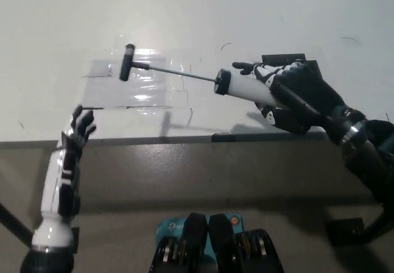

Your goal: The robot uses right hand to pick up a small white air pumper and uses its left hand to compress it, and then puts it on the desk

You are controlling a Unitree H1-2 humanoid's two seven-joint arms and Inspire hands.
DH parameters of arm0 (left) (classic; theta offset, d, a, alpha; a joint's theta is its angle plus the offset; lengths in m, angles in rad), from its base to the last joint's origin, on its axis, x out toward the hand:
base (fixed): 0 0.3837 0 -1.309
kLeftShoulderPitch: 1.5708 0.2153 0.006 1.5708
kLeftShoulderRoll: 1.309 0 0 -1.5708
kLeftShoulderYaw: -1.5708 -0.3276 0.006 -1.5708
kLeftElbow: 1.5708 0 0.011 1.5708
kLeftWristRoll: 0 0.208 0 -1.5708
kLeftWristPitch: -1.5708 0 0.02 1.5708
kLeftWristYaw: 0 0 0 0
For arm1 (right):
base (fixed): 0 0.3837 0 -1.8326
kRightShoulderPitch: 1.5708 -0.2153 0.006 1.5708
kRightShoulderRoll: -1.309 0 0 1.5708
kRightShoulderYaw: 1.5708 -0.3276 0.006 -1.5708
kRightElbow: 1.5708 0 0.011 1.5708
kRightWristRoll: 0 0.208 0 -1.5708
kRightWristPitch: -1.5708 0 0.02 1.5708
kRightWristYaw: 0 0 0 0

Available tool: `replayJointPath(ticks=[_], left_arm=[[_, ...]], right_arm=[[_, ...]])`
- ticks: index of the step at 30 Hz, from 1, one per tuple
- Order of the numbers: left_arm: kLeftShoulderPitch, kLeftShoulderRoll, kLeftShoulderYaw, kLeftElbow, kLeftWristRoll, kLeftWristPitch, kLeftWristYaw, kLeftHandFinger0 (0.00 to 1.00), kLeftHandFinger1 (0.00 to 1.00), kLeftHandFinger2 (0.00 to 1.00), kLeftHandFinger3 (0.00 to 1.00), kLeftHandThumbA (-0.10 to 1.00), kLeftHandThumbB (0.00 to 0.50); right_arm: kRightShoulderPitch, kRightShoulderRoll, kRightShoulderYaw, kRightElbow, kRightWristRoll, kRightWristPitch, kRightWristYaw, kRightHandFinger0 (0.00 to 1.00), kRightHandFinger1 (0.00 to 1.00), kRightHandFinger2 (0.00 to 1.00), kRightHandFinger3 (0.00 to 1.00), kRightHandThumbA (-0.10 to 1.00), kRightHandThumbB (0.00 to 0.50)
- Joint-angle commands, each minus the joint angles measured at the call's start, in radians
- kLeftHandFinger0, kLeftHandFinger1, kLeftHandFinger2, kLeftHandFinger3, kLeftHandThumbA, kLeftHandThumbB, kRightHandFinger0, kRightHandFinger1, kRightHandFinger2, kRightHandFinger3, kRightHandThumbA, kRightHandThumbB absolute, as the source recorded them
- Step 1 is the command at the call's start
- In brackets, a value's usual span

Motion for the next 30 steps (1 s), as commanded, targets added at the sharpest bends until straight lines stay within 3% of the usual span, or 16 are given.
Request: replayJointPath(ticks=[1, 6, 11, 14, 17, 22, 28, 30], left_arm=[[-0.062, 0.007, 0.021, -0.060, -0.038, 0.040, 0.010, 1.00, 1.00, 1.00, 1.00, 1.00, 0.153], [-0.107, 0.015, 0.021, -0.058, -0.048, 0.066, -0.002, 1.00, 1.00, 1.00, 1.00, 1.00, 0.163], [-0.125, 0.011, 0.019, -0.088, -0.072, 0.078, -0.006, 1.00, 1.00, 1.00, 1.00, 1.00, 0.187], [-0.126, 0.006, 0.012, -0.118, -0.082, 0.093, -0.010, 1.00, 1.00, 1.00, 1.00, 1.00, 0.195], [-0.119, 0.000, -0.004, -0.167, -0.076, 0.112, -0.015, 1.00, 1.00, 1.00, 1.00, 1.00, 0.204], [-0.112, -0.009, -0.031, -0.186, -0.067, 0.083, -0.019, 1.00, 1.00, 1.00, 1.00, 1.00, 0.190], [-0.116, -0.019, -0.045, -0.189, -0.044, 0.091, -0.012, 1.00, 1.00, 1.00, 1.00, 1.00, 0.173], [-0.118, -0.026, -0.051, -0.183, -0.038, 0.100, -0.009, 1.00, 1.00, 1.00, 1.00, 1.00, 0.209]], right_arm=[[-0.024, -0.046, -0.040, -0.128, 0.011, 0.075, 0.149, 0.04, 0.49, 0.81, 0.84, -0.10, 0.207], [-0.002, -0.051, -0.050, -0.191, -0.006, 0.097, 0.192, 0.00, 0.45, 0.81, 0.81, -0.10, 0.212], [0.021, -0.060, -0.062, -0.194, 0.027, 0.027, 0.199, 0.00, 0.34, 0.76, 0.60, -0.10, 0.215], [0.034, -0.056, -0.072, -0.191, 0.033, 0.003, 0.195, 0.00, 0.33, 0.75, 0.57, -0.10, 0.222], [0.039, -0.051, -0.078, -0.181, 0.025, -0.003, 0.200, 0.00, 0.35, 0.78, 0.61, -0.10, 0.215], [0.040, -0.041, -0.081, -0.167, 0.019, -0.014, 0.204, 0.00, 0.42, 0.81, 0.80, -0.10, 0.198], [0.032, -0.024, -0.083, -0.156, 0.014, -0.026, 0.204, 0.00, 0.42, 0.81, 0.82, -0.10, 0.198], [0.029, -0.022, -0.081, -0.156, 0.010, -0.022, 0.210, 0.00, 0.43, 0.83, 0.84, -0.10, 0.196]])
